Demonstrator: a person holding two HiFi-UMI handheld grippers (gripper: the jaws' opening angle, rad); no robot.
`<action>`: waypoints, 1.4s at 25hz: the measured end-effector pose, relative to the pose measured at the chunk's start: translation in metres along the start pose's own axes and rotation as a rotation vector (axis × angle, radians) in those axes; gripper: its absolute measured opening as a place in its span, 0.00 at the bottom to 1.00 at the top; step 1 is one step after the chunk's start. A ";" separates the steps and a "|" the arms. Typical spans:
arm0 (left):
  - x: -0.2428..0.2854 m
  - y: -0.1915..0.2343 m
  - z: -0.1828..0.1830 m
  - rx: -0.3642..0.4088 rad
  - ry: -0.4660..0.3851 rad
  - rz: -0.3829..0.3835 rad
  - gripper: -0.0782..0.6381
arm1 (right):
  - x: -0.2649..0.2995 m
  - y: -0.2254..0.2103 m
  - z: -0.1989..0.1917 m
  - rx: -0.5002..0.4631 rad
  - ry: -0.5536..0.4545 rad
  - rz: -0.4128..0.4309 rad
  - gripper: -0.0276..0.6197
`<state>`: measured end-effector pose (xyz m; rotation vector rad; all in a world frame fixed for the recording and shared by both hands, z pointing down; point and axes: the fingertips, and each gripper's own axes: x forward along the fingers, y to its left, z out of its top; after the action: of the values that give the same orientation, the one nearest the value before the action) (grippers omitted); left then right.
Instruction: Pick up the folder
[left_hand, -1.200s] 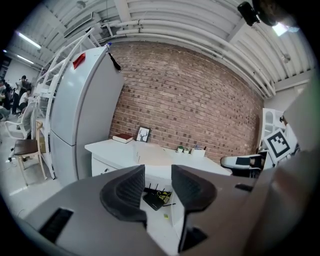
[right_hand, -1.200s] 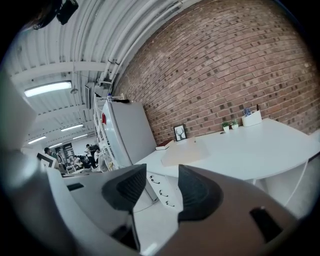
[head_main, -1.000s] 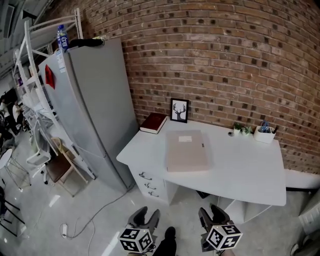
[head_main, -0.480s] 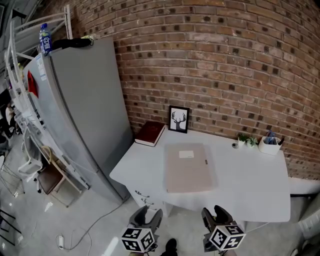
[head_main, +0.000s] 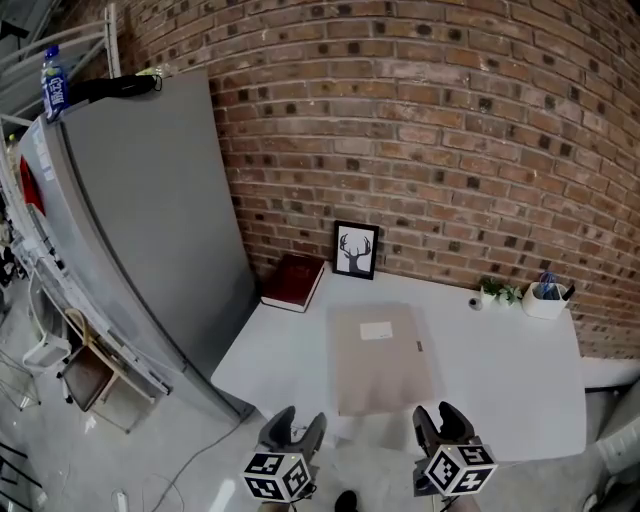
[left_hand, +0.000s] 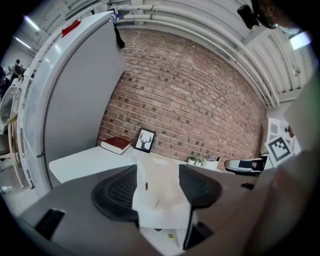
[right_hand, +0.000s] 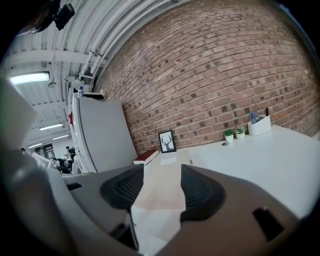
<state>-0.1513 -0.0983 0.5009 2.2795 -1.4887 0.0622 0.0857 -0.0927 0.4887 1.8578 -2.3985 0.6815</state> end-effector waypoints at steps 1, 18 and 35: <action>0.004 0.003 0.002 0.004 0.001 -0.005 0.45 | 0.004 0.000 0.002 -0.002 -0.002 -0.007 0.38; 0.040 0.022 0.028 0.029 -0.027 0.001 0.45 | 0.049 -0.014 0.021 -0.009 -0.031 -0.043 0.38; 0.123 0.032 0.072 0.044 -0.056 0.037 0.45 | 0.108 -0.052 0.046 -0.011 -0.020 -0.011 0.38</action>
<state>-0.1407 -0.2418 0.4773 2.3066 -1.5726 0.0424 0.1138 -0.2176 0.4945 1.8808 -2.3976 0.6512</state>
